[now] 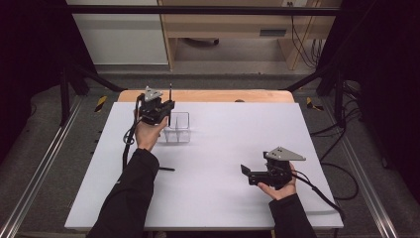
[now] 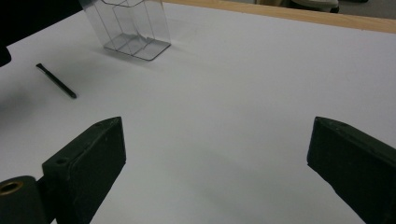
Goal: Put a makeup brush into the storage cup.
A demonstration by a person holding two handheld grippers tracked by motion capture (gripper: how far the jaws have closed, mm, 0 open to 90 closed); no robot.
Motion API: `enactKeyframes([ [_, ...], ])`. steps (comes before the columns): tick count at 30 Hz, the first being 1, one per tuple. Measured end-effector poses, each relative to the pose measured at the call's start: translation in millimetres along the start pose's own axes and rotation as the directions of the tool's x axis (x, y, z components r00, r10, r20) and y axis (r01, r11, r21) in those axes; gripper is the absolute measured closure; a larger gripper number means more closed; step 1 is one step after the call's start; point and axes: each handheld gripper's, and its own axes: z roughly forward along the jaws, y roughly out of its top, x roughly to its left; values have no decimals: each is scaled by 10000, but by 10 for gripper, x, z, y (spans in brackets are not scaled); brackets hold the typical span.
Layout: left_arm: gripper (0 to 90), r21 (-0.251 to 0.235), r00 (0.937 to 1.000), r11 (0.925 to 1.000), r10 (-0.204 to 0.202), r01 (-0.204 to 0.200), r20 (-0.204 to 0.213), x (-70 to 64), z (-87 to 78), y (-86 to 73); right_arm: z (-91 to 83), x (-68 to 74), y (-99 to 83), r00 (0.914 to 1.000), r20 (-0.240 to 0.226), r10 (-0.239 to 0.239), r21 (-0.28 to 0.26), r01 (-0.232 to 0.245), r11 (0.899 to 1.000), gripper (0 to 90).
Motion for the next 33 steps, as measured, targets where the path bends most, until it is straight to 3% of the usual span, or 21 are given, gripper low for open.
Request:
enactKeyframes([
  [14,826,98,9999,9998,-149,150,-51,15,30,-155,7,2,-3,10000,36,-18,11,18,10000,49],
  [33,826,400,10000,9992,37,-36,-20,-3,67,-350,11,4,-5,10000,7,15,12,-15,10000,49],
])
